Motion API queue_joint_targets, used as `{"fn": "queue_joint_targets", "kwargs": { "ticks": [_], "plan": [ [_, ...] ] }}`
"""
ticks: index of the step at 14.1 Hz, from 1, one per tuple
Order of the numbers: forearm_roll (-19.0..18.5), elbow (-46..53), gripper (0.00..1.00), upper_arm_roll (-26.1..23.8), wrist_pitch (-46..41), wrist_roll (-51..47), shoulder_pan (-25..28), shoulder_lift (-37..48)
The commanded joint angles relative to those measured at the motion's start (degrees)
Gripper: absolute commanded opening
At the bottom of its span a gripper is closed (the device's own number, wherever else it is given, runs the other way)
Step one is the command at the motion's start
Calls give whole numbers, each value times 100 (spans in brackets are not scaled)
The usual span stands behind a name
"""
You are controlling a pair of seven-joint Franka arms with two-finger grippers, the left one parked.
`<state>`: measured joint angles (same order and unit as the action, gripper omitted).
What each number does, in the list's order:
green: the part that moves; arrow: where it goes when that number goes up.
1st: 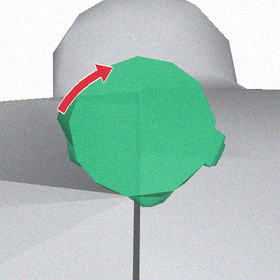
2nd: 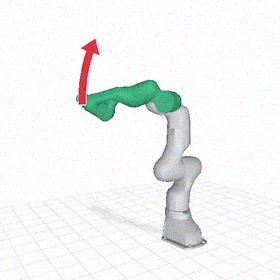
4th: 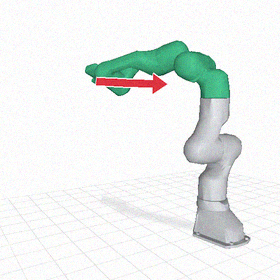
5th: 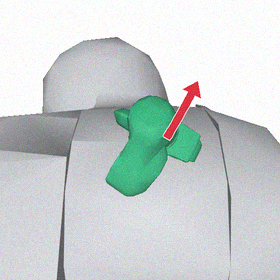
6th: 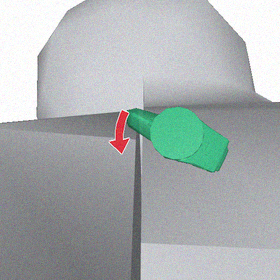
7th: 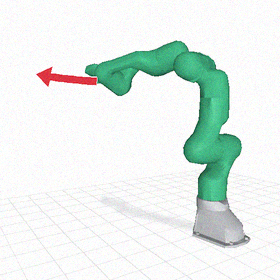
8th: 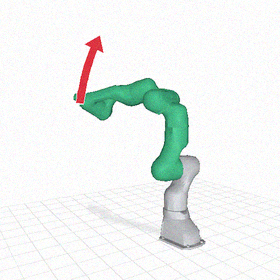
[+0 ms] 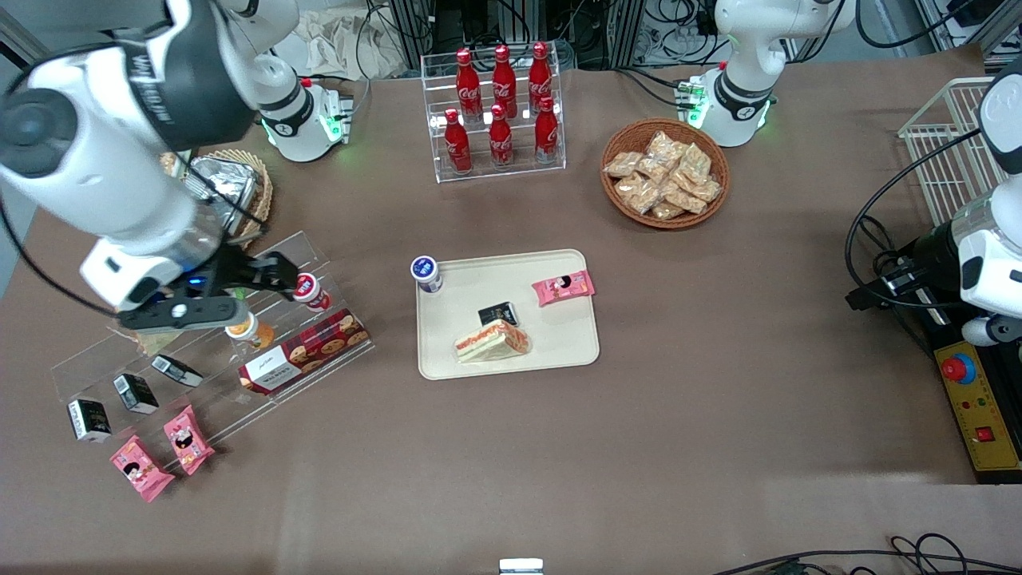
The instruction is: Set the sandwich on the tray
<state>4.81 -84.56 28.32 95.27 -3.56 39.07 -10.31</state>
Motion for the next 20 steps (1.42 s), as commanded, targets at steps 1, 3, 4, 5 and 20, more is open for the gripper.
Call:
{"fn": "queue_joint_targets", "kwargs": {
  "ticks": [1,3,4,5,20],
  "plan": [
    [-129,-184,96,41,1,321,-31,249],
    [-155,-166,96,59,71,321,-57,240],
    [-217,-166,96,94,80,321,-57,231],
    [-261,-166,96,95,80,321,-66,222],
    [-955,53,96,-2290,-245,-613,-3082,600]
  ]
}}
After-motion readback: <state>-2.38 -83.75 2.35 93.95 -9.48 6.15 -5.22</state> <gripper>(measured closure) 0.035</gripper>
